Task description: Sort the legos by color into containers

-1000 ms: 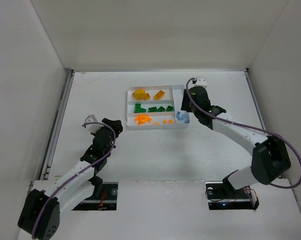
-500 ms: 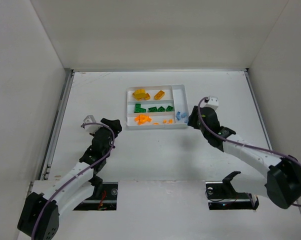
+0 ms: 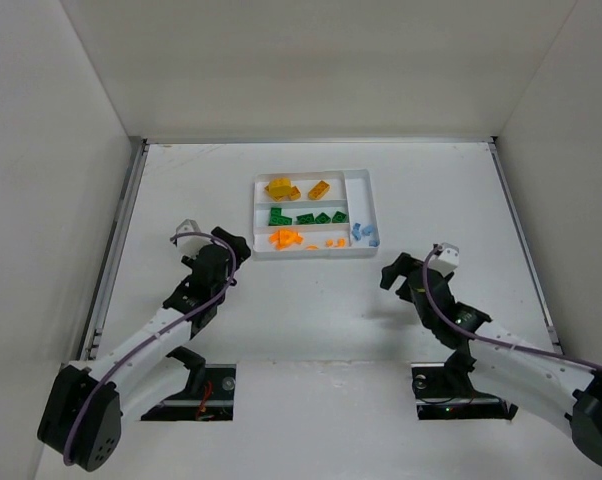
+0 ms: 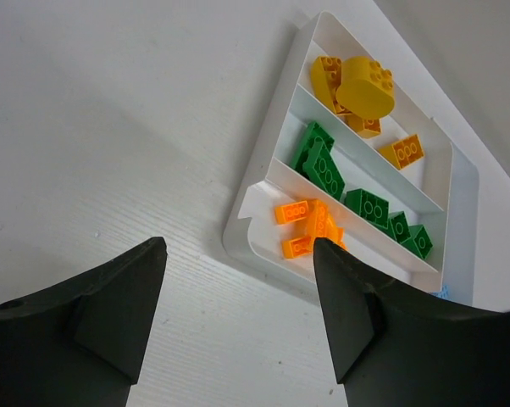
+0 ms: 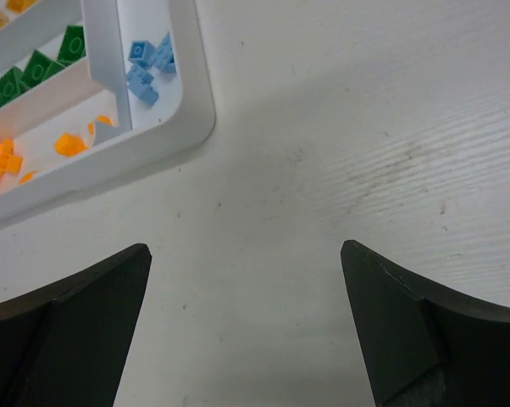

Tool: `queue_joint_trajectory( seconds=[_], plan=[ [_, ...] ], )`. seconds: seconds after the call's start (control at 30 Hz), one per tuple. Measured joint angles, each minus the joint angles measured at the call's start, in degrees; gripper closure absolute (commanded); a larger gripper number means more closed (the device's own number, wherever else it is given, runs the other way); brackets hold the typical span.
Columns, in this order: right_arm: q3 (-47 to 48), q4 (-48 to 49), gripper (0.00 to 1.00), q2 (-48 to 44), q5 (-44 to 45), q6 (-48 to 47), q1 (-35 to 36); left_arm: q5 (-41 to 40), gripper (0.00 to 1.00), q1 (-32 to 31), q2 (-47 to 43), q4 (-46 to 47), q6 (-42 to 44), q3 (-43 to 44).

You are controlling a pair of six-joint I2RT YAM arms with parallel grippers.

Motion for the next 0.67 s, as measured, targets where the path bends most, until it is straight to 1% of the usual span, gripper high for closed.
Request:
queue_joint_trajectory(
  seconds=[0.13,0.23,0.57,0.67],
  plan=[
    [-1.8,0.8,0.0,-4.9,1.4,1.2,0.0,0.0,0.31,0.0,-1.3,-1.8,0.1,0.6],
    [-2.6,1.1,0.0,-7.0,2.2,2.1,0.0,0.0,0.31,0.3,-3.0,-2.8,0.1,0.6],
    [-2.8,1.1,0.0,-4.7,3.3,3.1,0.7,-1.0,0.34,1.1,-2.6,-2.7,0.0,0.6],
    [-2.9,1.1,0.0,-5.3,3.7,3.2,0.7,-1.2,0.32,1.1,-1.7,-2.3,0.0,0.6]
  ],
)
